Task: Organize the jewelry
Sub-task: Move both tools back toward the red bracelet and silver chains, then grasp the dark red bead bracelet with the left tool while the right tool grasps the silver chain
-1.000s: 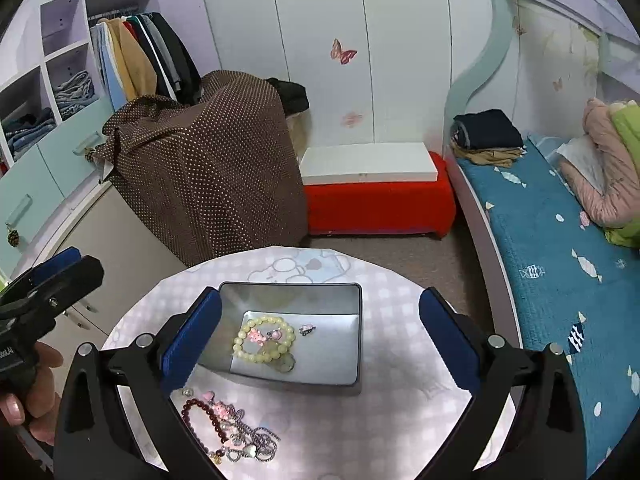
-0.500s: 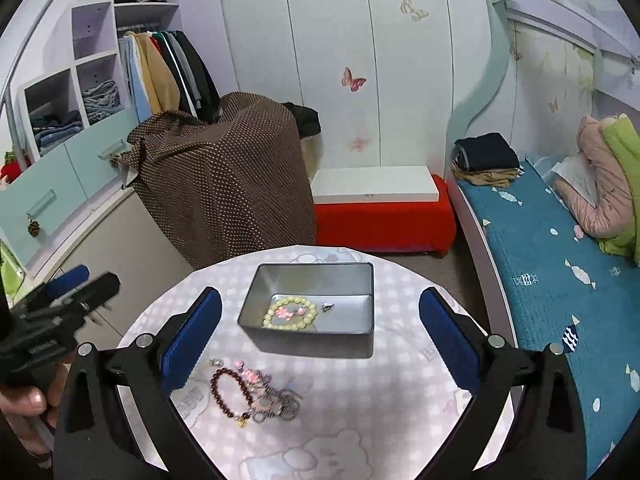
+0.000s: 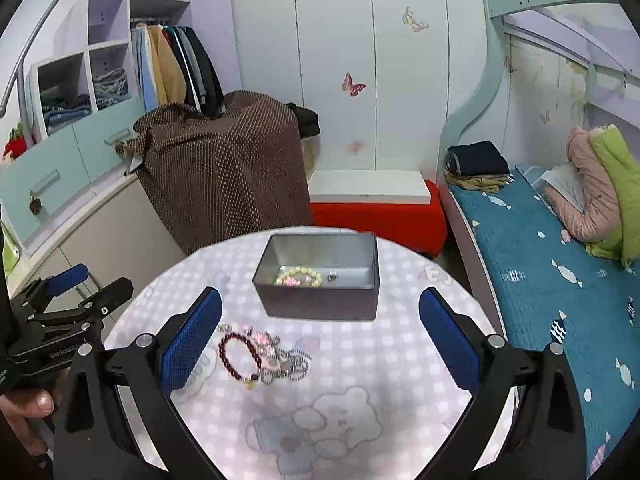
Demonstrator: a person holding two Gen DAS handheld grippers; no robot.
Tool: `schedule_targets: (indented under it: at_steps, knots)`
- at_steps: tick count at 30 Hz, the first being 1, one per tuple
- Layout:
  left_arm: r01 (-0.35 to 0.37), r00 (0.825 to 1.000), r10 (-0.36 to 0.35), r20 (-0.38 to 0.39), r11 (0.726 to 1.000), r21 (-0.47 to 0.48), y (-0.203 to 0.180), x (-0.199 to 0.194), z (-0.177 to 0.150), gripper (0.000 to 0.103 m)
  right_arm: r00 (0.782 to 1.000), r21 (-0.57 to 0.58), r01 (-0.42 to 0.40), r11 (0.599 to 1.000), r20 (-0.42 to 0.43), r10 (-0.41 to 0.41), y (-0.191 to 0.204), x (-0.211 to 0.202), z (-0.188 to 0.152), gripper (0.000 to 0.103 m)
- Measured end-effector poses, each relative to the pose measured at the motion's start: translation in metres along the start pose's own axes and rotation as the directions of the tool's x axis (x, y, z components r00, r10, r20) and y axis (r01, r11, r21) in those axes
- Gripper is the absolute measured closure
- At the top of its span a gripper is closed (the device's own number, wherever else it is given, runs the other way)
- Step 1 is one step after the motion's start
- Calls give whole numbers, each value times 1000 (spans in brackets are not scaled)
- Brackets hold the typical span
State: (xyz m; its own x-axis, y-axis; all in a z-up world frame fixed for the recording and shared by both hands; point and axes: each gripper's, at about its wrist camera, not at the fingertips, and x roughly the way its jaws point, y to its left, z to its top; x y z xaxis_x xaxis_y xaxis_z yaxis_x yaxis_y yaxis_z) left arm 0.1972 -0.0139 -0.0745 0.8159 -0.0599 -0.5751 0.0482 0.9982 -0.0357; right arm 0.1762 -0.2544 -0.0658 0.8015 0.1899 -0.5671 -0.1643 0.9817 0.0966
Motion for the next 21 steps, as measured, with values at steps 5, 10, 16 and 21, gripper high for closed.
schedule_targets:
  at_steps: [5, 10, 16, 21]
  knots:
    - [8, 996, -8, -92, 1000, -7, -2, 24, -23, 5, 999, 9, 12, 1000, -50, -11, -3, 11, -18, 8]
    - [21, 981, -19, -191, 1000, 6, -12, 58, -47, 6, 993, 31, 16, 999, -115, -13, -10, 26, -36, 8]
    - [15, 961, -6, -277, 999, 31, -26, 101, -63, 6, 988, 44, 15, 999, -155, -8, -16, 35, -47, 8]
    - [14, 941, -4, -339, 1000, 26, -29, 127, -71, 39, 985, 51, 17, 999, -173, -8, -21, 41, -50, 8]
